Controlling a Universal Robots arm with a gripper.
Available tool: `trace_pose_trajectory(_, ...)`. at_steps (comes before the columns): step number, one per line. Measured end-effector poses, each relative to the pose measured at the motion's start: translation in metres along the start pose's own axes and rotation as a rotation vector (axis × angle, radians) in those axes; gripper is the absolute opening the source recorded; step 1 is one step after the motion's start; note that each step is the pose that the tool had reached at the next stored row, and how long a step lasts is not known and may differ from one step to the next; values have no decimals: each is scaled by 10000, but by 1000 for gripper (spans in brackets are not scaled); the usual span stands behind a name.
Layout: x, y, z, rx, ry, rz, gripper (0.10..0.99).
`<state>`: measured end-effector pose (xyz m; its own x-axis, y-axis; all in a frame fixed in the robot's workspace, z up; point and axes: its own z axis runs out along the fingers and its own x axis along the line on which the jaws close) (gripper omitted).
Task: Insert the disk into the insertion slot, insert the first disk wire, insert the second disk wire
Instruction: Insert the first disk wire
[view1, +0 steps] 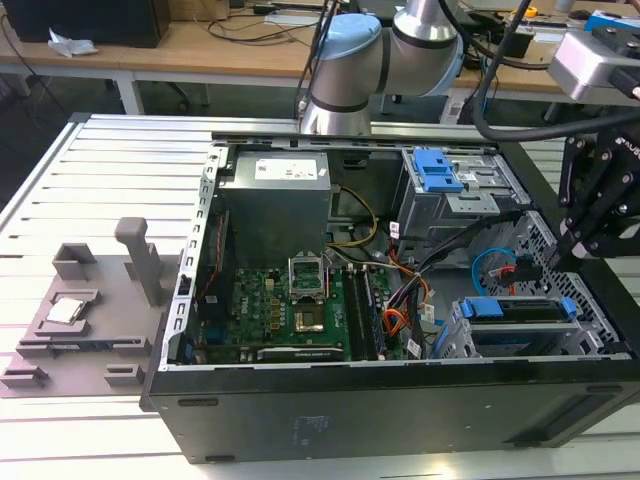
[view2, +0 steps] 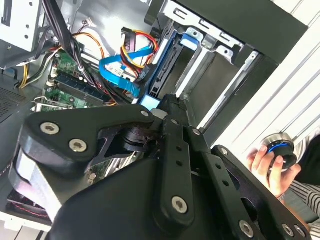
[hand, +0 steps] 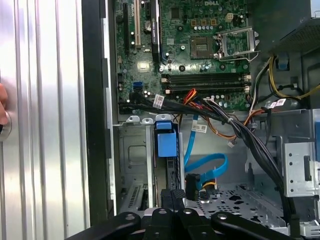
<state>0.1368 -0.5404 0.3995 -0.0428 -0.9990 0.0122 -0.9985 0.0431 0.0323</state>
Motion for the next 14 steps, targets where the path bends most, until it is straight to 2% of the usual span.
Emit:
trace_pose_trajectory(11,-2,-13,106,-3,2,0,106)
trace_pose_trajectory(14,-2,-13,107,-2,3,0,106)
